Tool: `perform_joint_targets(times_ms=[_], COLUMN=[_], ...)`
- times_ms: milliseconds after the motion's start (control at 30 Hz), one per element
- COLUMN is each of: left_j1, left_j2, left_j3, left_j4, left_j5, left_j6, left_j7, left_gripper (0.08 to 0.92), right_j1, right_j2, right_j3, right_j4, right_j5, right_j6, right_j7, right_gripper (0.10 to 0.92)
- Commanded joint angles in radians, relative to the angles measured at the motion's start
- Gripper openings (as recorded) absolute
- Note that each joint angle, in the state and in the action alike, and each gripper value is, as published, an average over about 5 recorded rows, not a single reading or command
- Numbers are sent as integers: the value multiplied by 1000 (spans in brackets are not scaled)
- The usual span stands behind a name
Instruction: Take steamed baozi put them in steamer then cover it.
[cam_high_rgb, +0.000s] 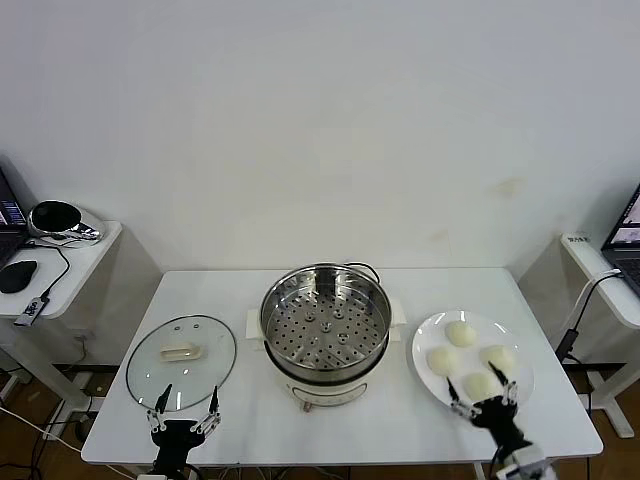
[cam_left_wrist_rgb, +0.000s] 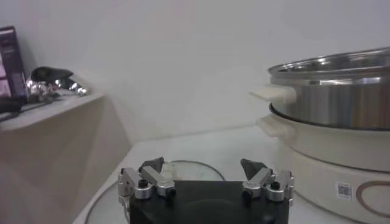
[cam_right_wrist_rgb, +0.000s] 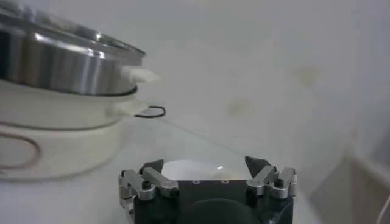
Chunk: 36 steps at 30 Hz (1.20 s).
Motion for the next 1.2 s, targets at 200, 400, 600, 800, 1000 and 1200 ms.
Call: perform_joint_targets(times_ms=[200,400,600,800,1000,1200], left_j1=[10,15,33,39,37,37], left_j2=[27,27,26,18,14,19], left_j3=[-14,-25,-47,-58,-69,-85], left_j4=[-2,-5,-15,-20,-20,-18], left_j5=[92,125,128,129,129,128], left_j6=[-11,-13,-12,-10,-8,-7], left_j7=[9,7,2,-3,-5,-5], left_gripper=[823,823,823,823,823,823], right_j1=[248,485,779,1079,1316,1438], right_j2=[-450,-639,-719,-707,-631,-533], right_j3=[14,-187,-518,-852,-1101,-1244], right_j4=[-106,-256,-407,-527,-649,-746], right_j5=[-292,-292,-208,-154,-142,-152], right_j6=[-90,-97,-130,-128,-95,-54], right_j7=[-250,-457,-633,-783,-870,-927], right_gripper=[823,823,823,823,823,823])
